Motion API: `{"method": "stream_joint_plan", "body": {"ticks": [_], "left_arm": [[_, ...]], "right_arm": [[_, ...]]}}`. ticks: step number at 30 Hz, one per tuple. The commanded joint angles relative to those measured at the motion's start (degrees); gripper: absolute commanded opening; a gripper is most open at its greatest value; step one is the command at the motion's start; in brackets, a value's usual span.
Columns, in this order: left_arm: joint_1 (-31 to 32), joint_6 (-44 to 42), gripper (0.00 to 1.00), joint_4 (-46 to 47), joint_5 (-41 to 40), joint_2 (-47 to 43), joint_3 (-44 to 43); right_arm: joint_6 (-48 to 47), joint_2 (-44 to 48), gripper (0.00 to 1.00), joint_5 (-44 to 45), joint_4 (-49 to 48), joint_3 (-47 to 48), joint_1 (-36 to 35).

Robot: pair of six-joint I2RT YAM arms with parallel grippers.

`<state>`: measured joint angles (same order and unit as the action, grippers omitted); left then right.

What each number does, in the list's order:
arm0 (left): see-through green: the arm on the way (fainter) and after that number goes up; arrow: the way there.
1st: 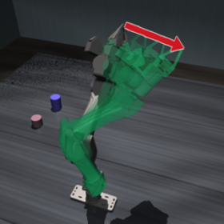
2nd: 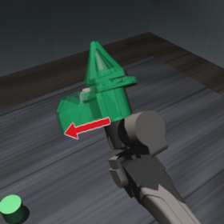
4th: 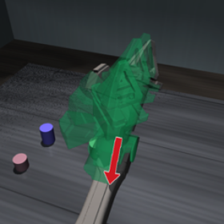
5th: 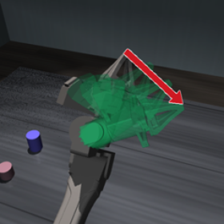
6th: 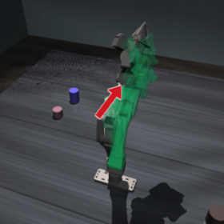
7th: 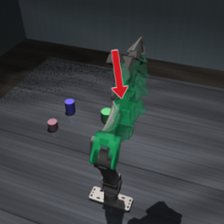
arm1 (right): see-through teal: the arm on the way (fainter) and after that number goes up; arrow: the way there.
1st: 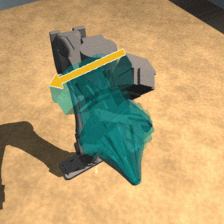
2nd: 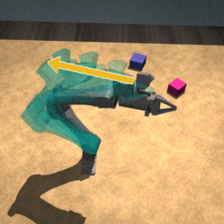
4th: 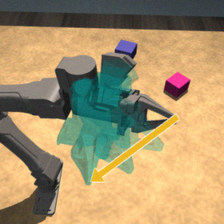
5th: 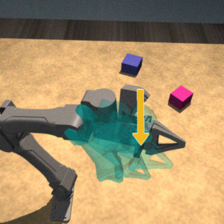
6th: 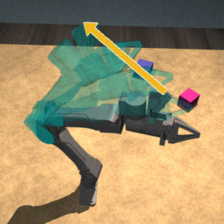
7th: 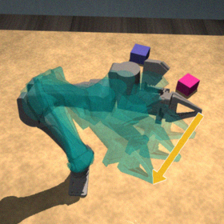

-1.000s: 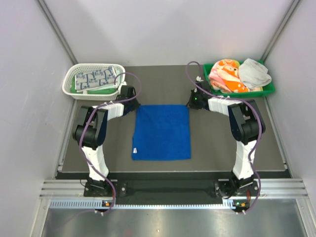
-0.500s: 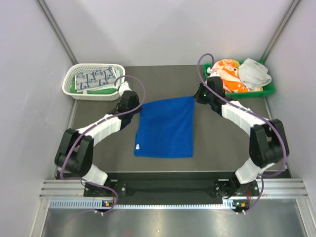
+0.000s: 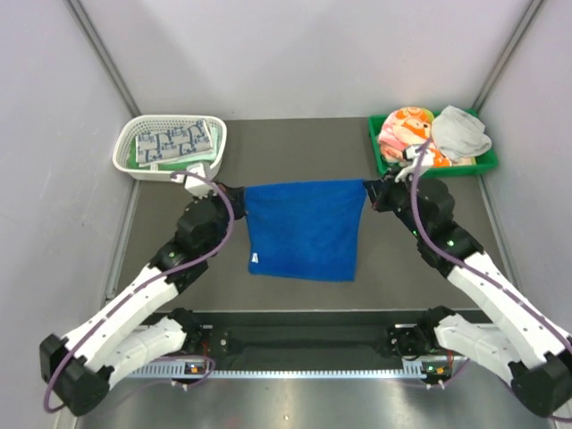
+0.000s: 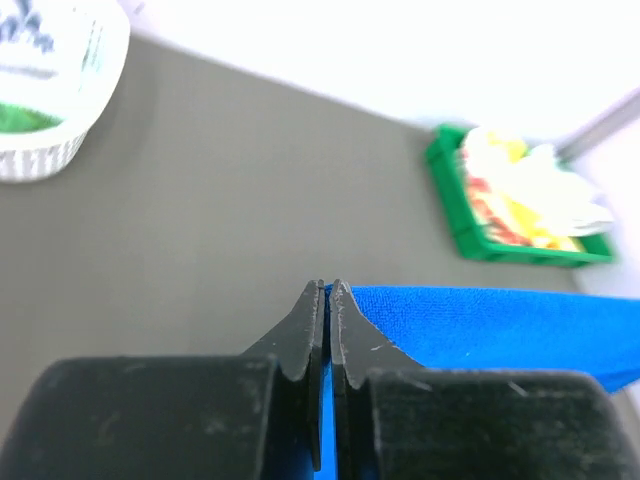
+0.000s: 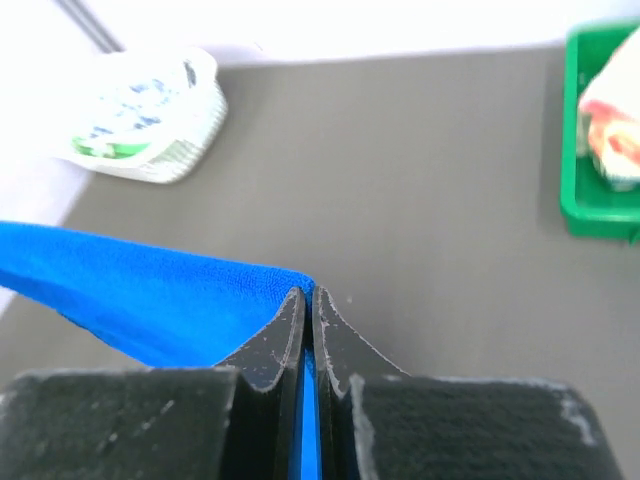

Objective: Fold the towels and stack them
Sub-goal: Fold the towel

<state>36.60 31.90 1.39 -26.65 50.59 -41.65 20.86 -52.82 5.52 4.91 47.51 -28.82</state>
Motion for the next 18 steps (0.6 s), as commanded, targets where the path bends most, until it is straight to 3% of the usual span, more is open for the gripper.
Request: {"method": "stream_joint_plan", "body": {"ticks": [1, 10, 18], "left_arm": [[0.9, -4.6, 0.0, -2.9, 1.9, -7.6, 0.8], [1.2, -9.1, 0.0, -6.3, 14.8, -17.4, -3.6], [1.1, -9.3, 0.0, -9.2, 17.4, -17.9, -9.1]], "right_arm": [[-2.8, 7.7, 0.0, 3.2, 2.6, -0.4, -2.4], [-3.3, 17.7, 0.0, 5.7, 9.4, 3.6, -9.1], [-2.7, 20.5, 0.0, 4.0, 13.8, 9.3, -9.7]]}}
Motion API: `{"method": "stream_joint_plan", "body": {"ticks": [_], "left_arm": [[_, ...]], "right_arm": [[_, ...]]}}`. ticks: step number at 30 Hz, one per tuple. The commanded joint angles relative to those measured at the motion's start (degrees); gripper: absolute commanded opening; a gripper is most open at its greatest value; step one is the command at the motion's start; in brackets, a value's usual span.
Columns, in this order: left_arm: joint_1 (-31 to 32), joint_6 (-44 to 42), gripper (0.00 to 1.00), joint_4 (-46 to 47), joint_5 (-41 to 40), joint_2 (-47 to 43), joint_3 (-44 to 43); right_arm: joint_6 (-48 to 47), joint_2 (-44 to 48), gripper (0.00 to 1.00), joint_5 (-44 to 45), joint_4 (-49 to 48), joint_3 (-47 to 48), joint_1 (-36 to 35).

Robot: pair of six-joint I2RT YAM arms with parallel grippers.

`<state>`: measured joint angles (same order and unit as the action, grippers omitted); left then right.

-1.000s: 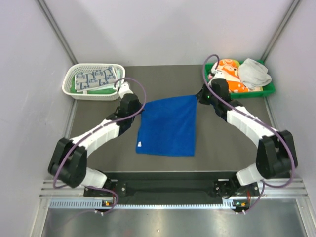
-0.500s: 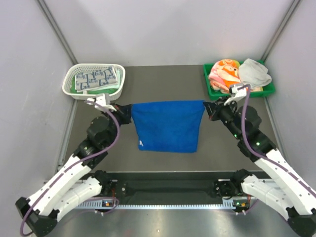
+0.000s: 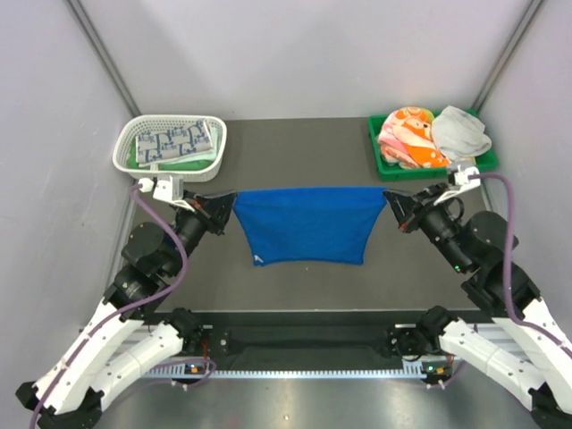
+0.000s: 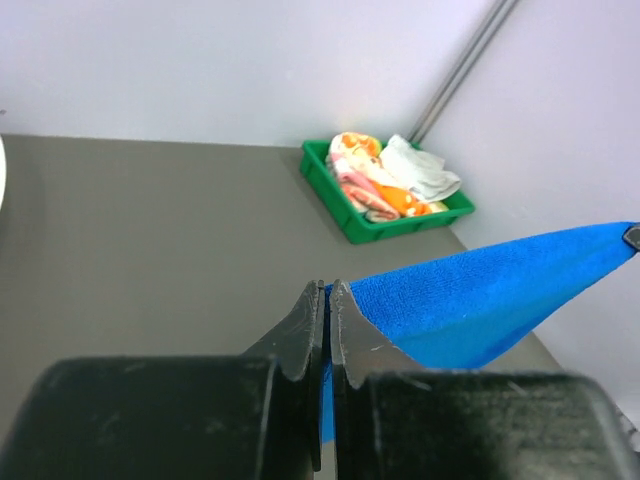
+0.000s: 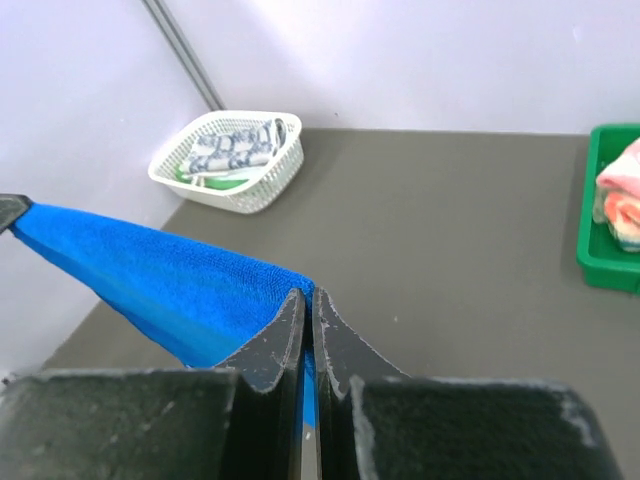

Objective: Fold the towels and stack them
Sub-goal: Fold the towel

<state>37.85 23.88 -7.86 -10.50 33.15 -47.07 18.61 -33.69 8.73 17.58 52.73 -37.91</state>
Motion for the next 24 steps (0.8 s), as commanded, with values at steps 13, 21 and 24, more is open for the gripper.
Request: {"method": "stream_joint_plan", "body": {"ticks": [13, 21, 24], "left_arm": [[-0.1, -0.4, 0.0, -1.9, -4.7, 8.8, -13.0], [-5.9, 1.0, 0.0, 3.2, -4.6, 37.4, -21.3], [-12.9, 3.9, 0.0, 6.8, 0.6, 49.8, -24.5]], "right_arm": [[-0.8, -7.1, 0.0, 2.7, 4.2, 12.7, -0.6], [0.5, -31.7, 0.0, -12.7, -4.5, 14.9, 12.2], [2.0, -43.0, 0.0, -19.5, -11.5, 15.9, 18.7]]}}
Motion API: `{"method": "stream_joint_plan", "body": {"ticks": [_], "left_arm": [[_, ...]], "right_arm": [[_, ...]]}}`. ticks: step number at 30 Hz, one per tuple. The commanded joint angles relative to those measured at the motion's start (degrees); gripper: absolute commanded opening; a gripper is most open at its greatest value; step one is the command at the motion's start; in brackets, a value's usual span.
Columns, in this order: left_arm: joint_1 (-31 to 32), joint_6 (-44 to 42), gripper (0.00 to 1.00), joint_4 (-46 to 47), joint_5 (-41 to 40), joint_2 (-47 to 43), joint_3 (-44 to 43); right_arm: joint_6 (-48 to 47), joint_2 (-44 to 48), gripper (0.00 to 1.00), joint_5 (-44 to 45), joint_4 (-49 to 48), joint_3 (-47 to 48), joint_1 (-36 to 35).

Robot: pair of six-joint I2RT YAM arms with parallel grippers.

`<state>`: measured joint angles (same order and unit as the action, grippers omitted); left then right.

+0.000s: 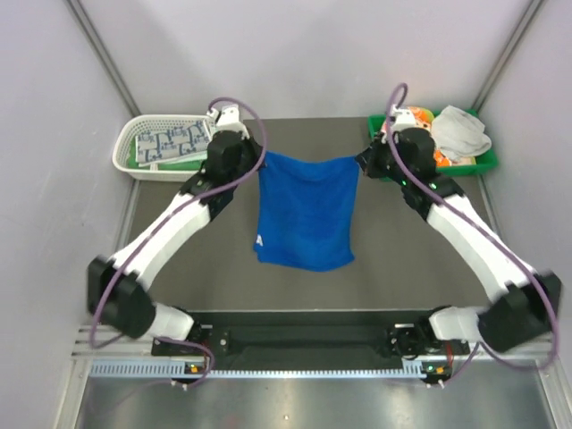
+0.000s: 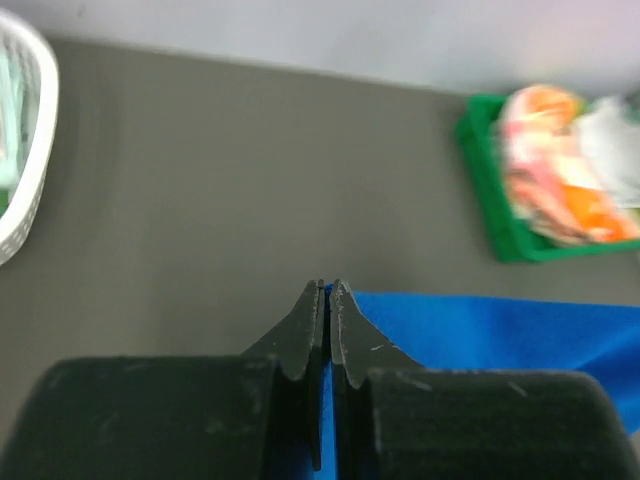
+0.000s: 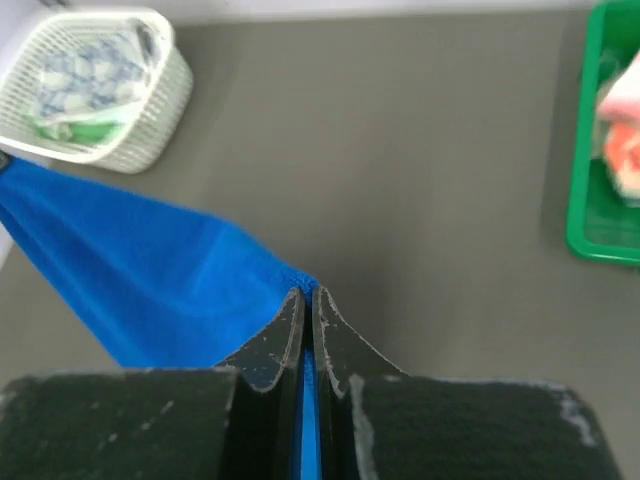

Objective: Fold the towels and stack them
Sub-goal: Fold the towel

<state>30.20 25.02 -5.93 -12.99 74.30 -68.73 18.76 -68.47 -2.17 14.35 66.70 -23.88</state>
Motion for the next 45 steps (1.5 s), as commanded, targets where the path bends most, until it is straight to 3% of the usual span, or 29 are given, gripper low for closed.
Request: {"method": "stream_joint_plan", "body": {"ticks": [1, 5, 8, 11, 20, 27, 39, 45], "left_arm": [[-7.2, 2.8, 0.0, 7.8, 3.8, 11.9, -4.0], [-9.8, 0.8, 0.0, 10.7, 5.9, 29.0, -12.9], [-11.6, 1.5, 0.0, 10.6, 7.5, 37.1, -20.5], [-12.8, 1.9, 0.0, 11.2, 8.6, 40.6, -21.5], [-14.4, 2.8, 0.0, 15.7, 8.6, 33.7, -9.5], [-14.5, 3.2, 0.0, 16.1, 10.4, 32.3, -7.5], [-15.1, 0.8, 0.0, 12.7, 9.3, 40.2, -17.5], [-15.5, 0.5, 0.0, 12.2, 9.9, 44.6, -21.6]], "right_arm": [[2.1, -11.4, 0.0, -9.9, -10.0, 2.7, 7.1], [3.8, -26.3, 0.0, -14.3, -15.7, 10.5, 10.5], [4.6, -35.0, 0.0, -15.1, -17.6, 15.5, 11.7], [4.2, -39.3, 0.0, -15.1, -17.5, 18.1, 12.5], [1.7, -34.7, 0.0, -12.7, -19.9, 10.1, 12.7], [0.0, -36.6, 0.0, -12.5, -15.8, 15.3, 14.3], [0.6, -42.0, 0.0, -13.0, -16.1, 18.7, 15.4], [0.7, -47.6, 0.0, -13.4, -14.9, 24.9, 15.9]]}}
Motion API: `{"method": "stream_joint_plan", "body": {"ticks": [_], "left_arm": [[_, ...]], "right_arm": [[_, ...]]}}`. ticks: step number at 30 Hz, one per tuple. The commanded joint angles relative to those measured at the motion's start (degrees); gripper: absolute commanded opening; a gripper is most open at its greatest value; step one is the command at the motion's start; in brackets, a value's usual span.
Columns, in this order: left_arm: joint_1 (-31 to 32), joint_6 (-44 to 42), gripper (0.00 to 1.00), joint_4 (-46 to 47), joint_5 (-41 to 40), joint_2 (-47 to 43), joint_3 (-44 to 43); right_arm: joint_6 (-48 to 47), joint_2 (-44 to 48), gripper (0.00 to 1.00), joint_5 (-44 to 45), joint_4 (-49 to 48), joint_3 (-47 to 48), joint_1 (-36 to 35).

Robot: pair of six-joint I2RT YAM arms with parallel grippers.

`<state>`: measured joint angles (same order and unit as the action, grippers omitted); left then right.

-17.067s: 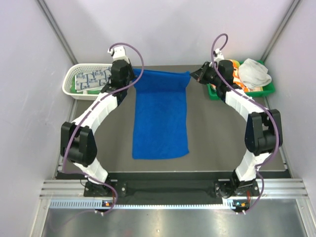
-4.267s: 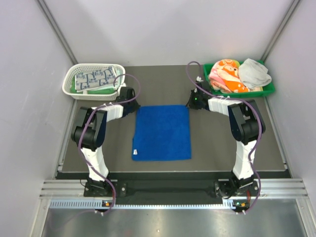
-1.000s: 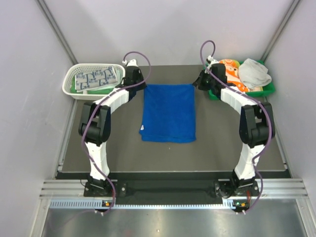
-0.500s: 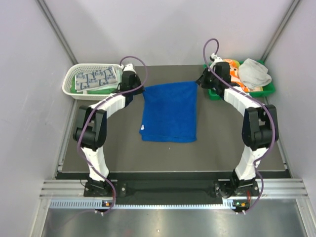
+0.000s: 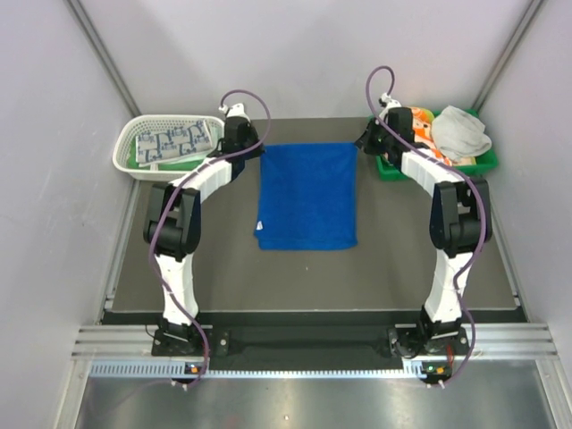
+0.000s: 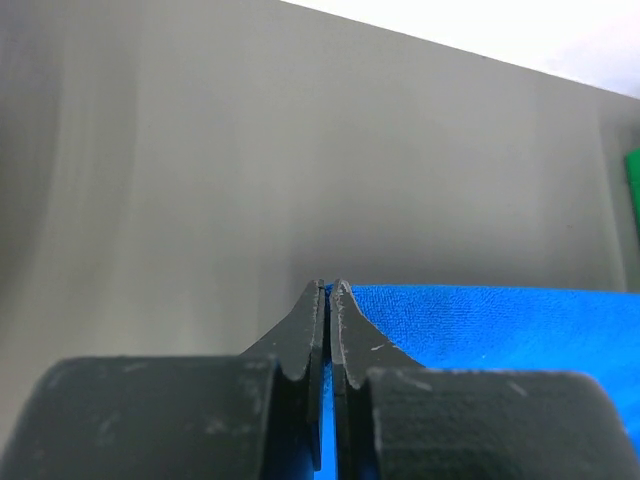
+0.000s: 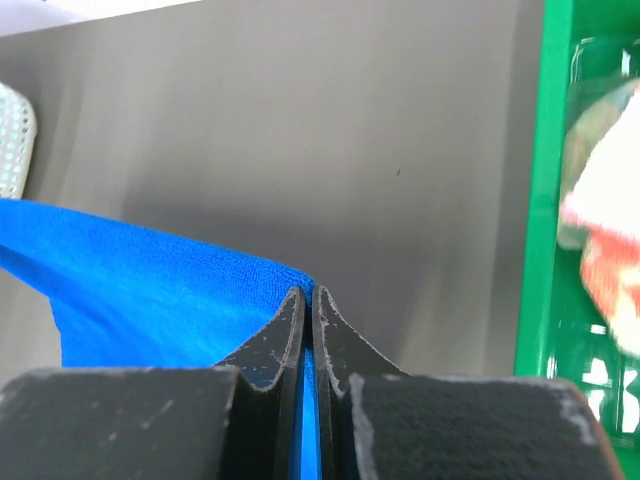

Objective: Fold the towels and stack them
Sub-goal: Fold the towel

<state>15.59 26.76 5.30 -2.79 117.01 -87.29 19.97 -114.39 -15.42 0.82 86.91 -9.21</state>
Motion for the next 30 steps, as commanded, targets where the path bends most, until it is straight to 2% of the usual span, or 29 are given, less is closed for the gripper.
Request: {"method": "stream_joint_plan", "body": {"ticks": [1, 5, 9, 25, 30], "left_arm": [[-1.0, -1.4, 0.0, 0.9, -0.1, 2.6, -3.8], [-1.4, -1.5, 0.0, 1.6, 0.7, 2.9, -4.0], [-1.4, -1.1, 0.0, 2.3, 1.4, 0.2, -1.4], [2.1, 6.3, 0.0, 6.8, 1.3, -25.9, 33.7], [3.8, 7.4, 0.0, 7.3, 0.0, -32.1, 41.7]], "right_arm": [[-0.5, -2.1, 0.0, -0.2, -1.3, 5.0, 1.1], [-0.2, -1.8, 0.0, -0.4, -2.2, 4.3, 1.2], [0.2, 1.7, 0.0, -0.7, -3.4, -0.4, 1.2], [5.9, 24.8, 0.0, -0.7, -10.2, -34.3, -2.4], [7.5, 31.4, 0.0, 0.3, -11.6, -43.8, -4.6]]}}
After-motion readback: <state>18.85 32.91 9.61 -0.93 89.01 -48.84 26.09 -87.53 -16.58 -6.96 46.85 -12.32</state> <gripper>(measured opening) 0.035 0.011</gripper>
